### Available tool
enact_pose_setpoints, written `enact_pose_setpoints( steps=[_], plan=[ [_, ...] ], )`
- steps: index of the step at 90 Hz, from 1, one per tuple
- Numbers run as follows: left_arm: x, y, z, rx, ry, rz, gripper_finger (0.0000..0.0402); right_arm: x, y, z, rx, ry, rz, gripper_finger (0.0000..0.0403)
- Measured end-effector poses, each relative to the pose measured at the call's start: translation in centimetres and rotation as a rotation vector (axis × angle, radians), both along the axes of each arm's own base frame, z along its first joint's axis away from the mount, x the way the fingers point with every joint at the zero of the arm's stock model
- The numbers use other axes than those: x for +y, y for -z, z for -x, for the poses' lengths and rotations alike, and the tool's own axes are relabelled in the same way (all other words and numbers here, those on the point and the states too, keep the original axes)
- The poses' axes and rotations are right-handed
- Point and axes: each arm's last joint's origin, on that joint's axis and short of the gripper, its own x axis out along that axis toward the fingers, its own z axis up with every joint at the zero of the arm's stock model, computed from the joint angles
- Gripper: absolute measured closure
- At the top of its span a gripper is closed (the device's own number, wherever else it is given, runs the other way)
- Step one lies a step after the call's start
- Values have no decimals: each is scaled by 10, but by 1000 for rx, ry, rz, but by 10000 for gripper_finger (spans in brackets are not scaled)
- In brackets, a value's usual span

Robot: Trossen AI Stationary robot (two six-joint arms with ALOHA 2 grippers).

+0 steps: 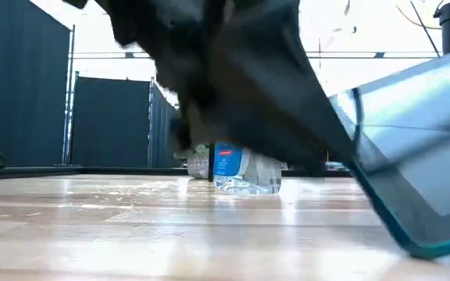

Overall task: Apply microfiber cloth
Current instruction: Wipe the front of the tablet with the orange microfiber cloth

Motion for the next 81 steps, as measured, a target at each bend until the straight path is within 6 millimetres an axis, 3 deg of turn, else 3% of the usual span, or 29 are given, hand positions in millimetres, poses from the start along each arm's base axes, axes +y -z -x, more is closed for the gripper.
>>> enact_pose_setpoints(
  steps=[7,21,45,61,81],
  plan=[
    [1,-15,11,15,-26,-76,322,-12,-14,6,51,-8,64,391],
    [6,-25,24,24,-107,-216,322,-44,-41,14,167,33,192,395],
    [17,-29,15,50,-22,-135,322,-104,-69,6,330,225,306,395],
    [29,-32,3,32,19,-32,322,-143,-58,-1,296,319,227,395],
    [26,-36,0,-22,57,-28,322,-180,-20,-1,132,377,53,394]
  ],
)
